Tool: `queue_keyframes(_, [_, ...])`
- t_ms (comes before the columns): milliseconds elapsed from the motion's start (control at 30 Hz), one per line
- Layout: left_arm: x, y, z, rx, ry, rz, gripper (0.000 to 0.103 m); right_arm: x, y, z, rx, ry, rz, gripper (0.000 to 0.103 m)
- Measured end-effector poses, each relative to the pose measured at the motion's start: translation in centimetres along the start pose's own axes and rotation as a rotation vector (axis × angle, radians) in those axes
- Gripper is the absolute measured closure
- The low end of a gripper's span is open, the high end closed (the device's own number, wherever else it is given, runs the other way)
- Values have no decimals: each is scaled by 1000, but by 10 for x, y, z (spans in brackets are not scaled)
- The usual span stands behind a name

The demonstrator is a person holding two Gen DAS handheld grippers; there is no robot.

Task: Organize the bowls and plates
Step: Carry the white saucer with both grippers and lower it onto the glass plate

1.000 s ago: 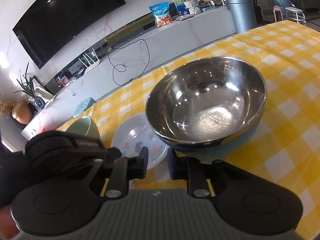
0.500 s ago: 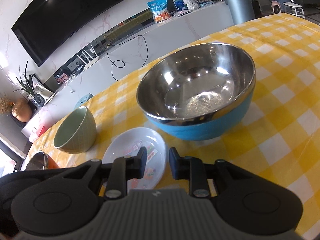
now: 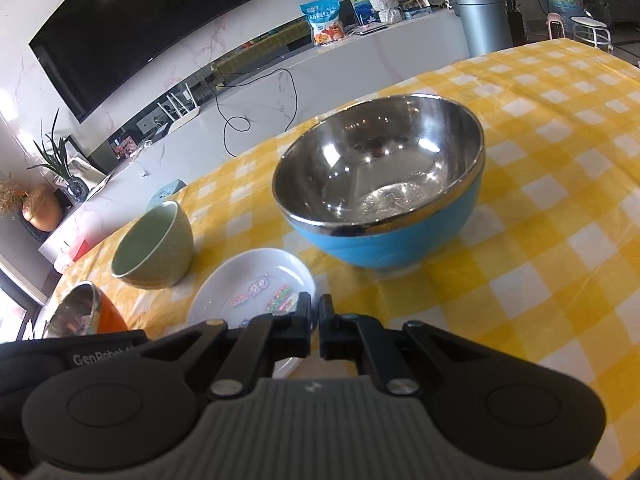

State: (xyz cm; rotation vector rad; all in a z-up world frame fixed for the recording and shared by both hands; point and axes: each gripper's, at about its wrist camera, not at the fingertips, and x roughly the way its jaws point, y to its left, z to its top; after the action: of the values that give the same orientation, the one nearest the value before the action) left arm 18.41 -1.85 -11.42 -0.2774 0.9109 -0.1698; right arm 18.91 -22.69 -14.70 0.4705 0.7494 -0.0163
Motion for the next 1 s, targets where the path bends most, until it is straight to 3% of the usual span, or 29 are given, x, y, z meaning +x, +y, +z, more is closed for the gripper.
queue_keyframes(600, [-100,21,-57,-43,-38,39,100,-89,18,-49,-77,63,97,102])
queue_keyframes(1000, [-130,68,-88,-121,-28,81,99,-99,47,-88,-166,149,179,102])
